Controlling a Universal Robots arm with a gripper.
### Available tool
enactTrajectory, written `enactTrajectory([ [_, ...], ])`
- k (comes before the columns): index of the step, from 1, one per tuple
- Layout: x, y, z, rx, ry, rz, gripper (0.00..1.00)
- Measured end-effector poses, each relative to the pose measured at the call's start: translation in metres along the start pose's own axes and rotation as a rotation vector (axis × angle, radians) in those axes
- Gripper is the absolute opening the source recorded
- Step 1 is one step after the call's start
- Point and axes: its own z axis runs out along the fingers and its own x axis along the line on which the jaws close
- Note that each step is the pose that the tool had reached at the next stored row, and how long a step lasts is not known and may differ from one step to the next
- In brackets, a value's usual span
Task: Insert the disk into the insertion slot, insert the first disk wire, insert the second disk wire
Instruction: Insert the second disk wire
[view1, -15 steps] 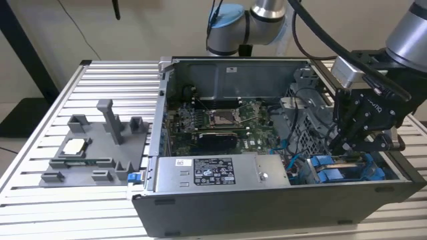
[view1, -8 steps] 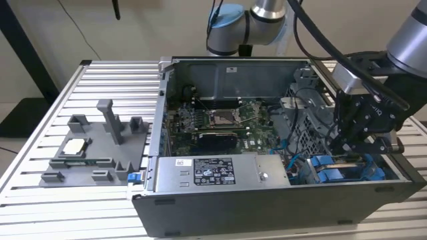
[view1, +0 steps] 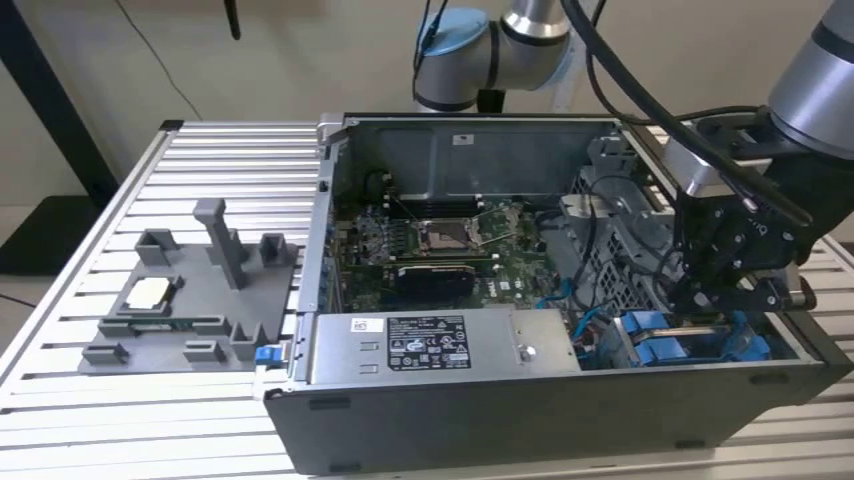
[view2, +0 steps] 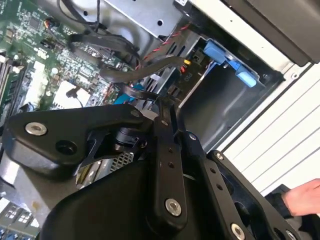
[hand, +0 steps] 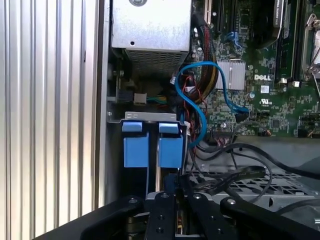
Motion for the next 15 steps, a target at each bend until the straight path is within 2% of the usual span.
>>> enactTrajectory([
  [3, 0.0001, -0.0002, 0.0003, 0.0084, 0.0023, 0.0, 0.16],
  [15, 0.0001, -0.0031, 0.0017, 0.0143, 0.0022, 0.0, 0.16],
])
